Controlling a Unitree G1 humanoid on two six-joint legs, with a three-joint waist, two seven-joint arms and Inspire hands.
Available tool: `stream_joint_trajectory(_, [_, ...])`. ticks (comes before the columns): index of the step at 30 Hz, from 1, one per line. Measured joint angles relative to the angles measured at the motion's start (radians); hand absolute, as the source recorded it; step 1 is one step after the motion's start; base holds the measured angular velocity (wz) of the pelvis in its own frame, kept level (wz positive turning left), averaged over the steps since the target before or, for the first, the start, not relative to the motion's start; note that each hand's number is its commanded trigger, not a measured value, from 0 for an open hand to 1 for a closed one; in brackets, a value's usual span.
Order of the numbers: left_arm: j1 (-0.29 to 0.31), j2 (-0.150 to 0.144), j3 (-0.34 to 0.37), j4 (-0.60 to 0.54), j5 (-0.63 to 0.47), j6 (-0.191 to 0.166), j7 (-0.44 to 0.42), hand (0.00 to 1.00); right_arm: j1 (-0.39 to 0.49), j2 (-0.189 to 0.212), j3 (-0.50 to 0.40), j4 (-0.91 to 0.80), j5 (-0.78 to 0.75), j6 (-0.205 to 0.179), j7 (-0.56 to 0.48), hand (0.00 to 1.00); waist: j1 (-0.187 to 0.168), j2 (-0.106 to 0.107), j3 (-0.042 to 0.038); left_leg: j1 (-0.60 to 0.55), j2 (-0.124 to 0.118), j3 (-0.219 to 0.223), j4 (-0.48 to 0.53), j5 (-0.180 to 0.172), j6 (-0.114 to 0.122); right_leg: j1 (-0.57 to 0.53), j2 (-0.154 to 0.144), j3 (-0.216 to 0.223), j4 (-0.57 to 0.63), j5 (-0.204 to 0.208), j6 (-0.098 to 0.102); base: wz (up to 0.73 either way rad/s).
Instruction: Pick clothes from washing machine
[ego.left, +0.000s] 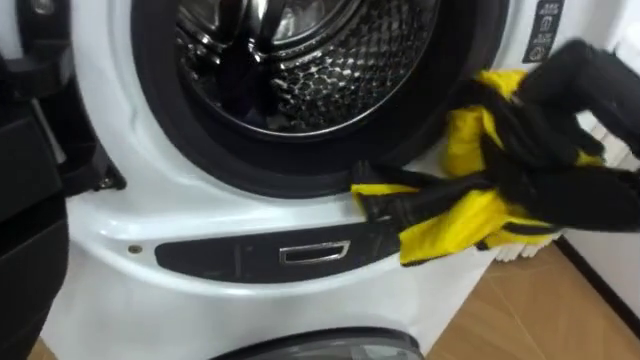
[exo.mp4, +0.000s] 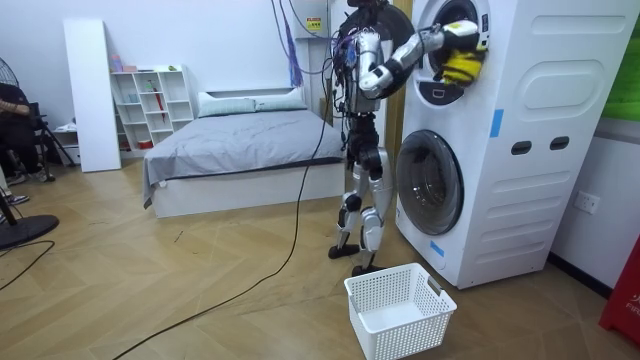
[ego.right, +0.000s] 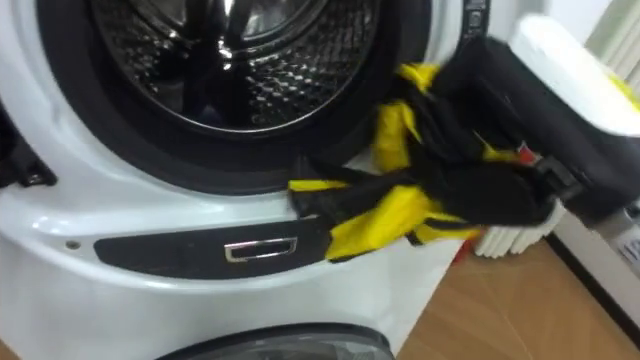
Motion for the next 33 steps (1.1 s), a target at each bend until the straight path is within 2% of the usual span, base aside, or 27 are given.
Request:
stream_joint_trajectory(1, [0.0,0.006,0.0,0.0,-0.002,0.0,-0.003,0.0,0.029,0.003,-0.006,0.035,-0.001,0.006,-0.002,1.0,-0.008,-0.001,0.0001,0.001,0.001,0.009,0.0,-0.002,-0.002,-0.004,0.004,0.007,0.001,0.001,-0.001,-0.3])
stream_joint_trajectory(2, [-0.002,0.014,0.0,-0.002,-0.001,0.0,-0.011,0.0,0.048,0.002,-0.017,0.07,-0.001,0.015,-0.006,1.0,-0.019,0.003,0.0047,0.001,0.001,0.021,0.0,-0.003,-0.003,-0.01,0.008,0.019,0.001,0.001,-0.001,-0.3])
stream_joint_trajectory(3, [-0.006,0.019,0.0,-0.004,0.001,0.0,-0.014,0.0,0.054,0.003,-0.023,0.087,-0.001,0.02,-0.011,1.0,-0.021,-0.001,0.0023,0.0,0.001,0.028,0.001,-0.003,-0.003,-0.016,0.011,0.028,0.003,0.001,-0.002,-0.33])
stream_joint_trajectory(4, [-0.007,0.026,0.0,-0.006,0.001,0.0,-0.019,0.0,0.064,0.003,-0.035,0.108,-0.002,0.029,-0.023,1.0,-0.028,0.001,0.0048,-0.001,0.001,0.035,0.001,-0.006,-0.006,-0.023,0.015,0.043,0.01,0.002,-0.002,-0.33])
stream_joint_trajectory(5, [-0.008,0.032,0.0,-0.011,0.001,-0.001,-0.023,0.0,0.08,0.003,-0.055,0.111,-0.001,0.038,-0.031,1.0,-0.039,-0.004,0.0122,-0.003,0.001,0.044,0.002,-0.007,-0.006,-0.031,0.019,0.056,0.016,0.001,-0.003,-0.31])
stream_joint_trajectory(8, [-0.01,0.05,0.004,-0.011,0.002,0.0,-0.04,0.0,0.089,0.004,-0.075,0.147,0.005,0.039,-0.052,1.0,-0.064,0.007,0.0118,0.0,0.007,0.074,0.005,-0.01,-0.011,-0.039,0.029,0.077,0.017,0.01,-0.008,-0.32])
stream_joint_trajectory(12, [-0.014,0.068,0.003,-0.01,0.002,0.003,-0.054,0.0,0.131,0.012,-0.075,0.182,0.0,0.073,-0.052,1.0,-0.081,0.0,0.011,0.003,0.017,0.113,0.018,-0.016,-0.018,-0.053,0.042,0.104,0.03,0.015,-0.014,-0.29])
stream_joint_trajectory(14, [-0.024,0.072,-0.002,-0.011,0.0,0.023,-0.058,0.0,0.141,0.018,-0.069,0.213,0.022,0.086,-0.052,1.0,-0.105,-0.001,0.0142,-0.006,0.02,0.122,0.031,-0.023,-0.019,-0.058,0.045,0.107,0.037,0.017,-0.016,-0.15])
stream_joint_trajectory(16, [-0.044,0.075,-0.019,-0.012,-0.003,0.031,-0.058,0.0,0.141,0.018,-0.06,0.257,0.034,0.096,-0.052,1.0,-0.111,-0.01,0.0151,-0.008,0.019,0.128,0.032,-0.023,-0.019,-0.066,0.046,0.114,0.052,0.017,-0.016,-0.09])
stream_joint_trajectory(18, [-0.066,0.077,-0.05,-0.012,-0.007,0.029,-0.057,0.0,0.142,0.019,-0.047,0.288,0.044,0.103,-0.055,1.0,-0.108,-0.009,0.0169,-0.012,0.019,0.133,0.032,-0.023,-0.019,-0.071,0.047,0.118,0.05,0.02,-0.016,-0.14])
stream_joint_trajectory(19, [-0.074,0.078,-0.061,-0.014,-0.006,0.024,-0.053,0.0,0.142,0.021,-0.022,0.311,0.045,0.104,-0.067,1.0,-0.098,-0.015,0.0136,-0.009,0.02,0.144,0.03,-0.023,-0.02,-0.073,0.054,0.131,0.048,0.024,-0.016,-0.19])
stream_joint_trajectory(20, [-0.08,0.078,-0.063,-0.014,-0.007,0.019,-0.044,0.0,0.15,0.036,0.001,0.332,0.056,0.103,-0.072,1.0,-0.097,-0.014,0.0162,-0.009,0.022,0.146,0.03,-0.023,-0.021,-0.074,0.056,0.133,0.047,0.025,-0.018,-0.16])
stream_joint_trajectory(21, [-0.083,0.078,-0.067,-0.013,-0.009,0.019,-0.037,0.0,0.157,0.046,0.012,0.341,0.063,0.105,-0.074,1.0,-0.093,-0.016,0.015,-0.009,0.022,0.146,0.03,-0.022,-0.021,-0.074,0.056,0.133,0.047,0.026,-0.018,-0.06])
stream_joint_trajectory(24, [-0.108,0.076,-0.121,-0.01,-0.014,0.024,0.007,0.0,0.166,0.088,0.11,0.465,0.079,0.109,-0.104,1.0,-0.061,-0.015,0.0166,-0.005,0.027,0.164,0.03,-0.024,-0.026,-0.076,0.064,0.143,0.046,0.029,-0.023,-0.14])
stream_joint_trajectory(25, [-0.12,0.075,-0.15,-0.012,-0.031,0.024,0.018,0.0,0.165,0.103,0.148,0.532,0.08,0.111,-0.11,1.0,-0.045,-0.015,0.0124,-0.012,0.027,0.167,0.03,-0.025,-0.028,-0.087,0.067,0.15,0.047,0.029,-0.022,-0.15])
stream_joint_trajectory(27, [-0.138,0.066,-0.181,-0.008,-0.034,0.023,0.029,0.0,0.152,0.107,0.194,0.62,0.079,0.111,-0.113,1.0,-0.033,-0.008,0.0086,-0.032,0.026,0.17,0.036,-0.025,-0.028,-0.106,0.068,0.158,0.047,0.037,-0.021,-0.11])
stream_joint_trajectory(28, [-0.149,0.056,-0.204,0.0,-0.052,0.021,0.037,0.0,0.124,0.108,0.209,0.691,0.083,0.106,-0.121,1.0,-0.027,0.008,0.0148,-0.043,0.024,0.17,0.04,-0.026,-0.026,-0.115,0.065,0.157,0.046,0.039,-0.02,0.0])
stream_joint_trajectory(30, [-0.163,0.046,-0.247,0.003,-0.07,0.021,0.039,0.0,0.055,0.109,0.231,0.818,0.08,0.1,-0.155,1.0,-0.031,0.027,0.0116,-0.076,0.019,0.165,0.047,-0.027,-0.021,-0.145,0.059,0.155,0.051,0.04,-0.016,0.0])
stream_joint_trajectory(32, [-0.194,0.042,-0.312,0.011,-0.094,0.02,0.039,0.0,-0.075,0.111,0.265,1.008,0.075,0.094,-0.207,1.0,-0.046,0.052,0.016,-0.122,0.011,0.16,0.055,-0.024,-0.012,-0.192,0.049,0.153,0.059,0.044,-0.009,0.0])
stream_joint_trajectory(33, [-0.197,0.041,-0.325,0.011,-0.105,0.019,0.039,0.0,-0.101,0.111,0.267,1.05,0.075,0.088,-0.221,1.0,-0.049,0.06,0.0172,-0.133,0.009,0.157,0.055,-0.023,-0.01,-0.201,0.046,0.149,0.059,0.045,-0.008,0.13])
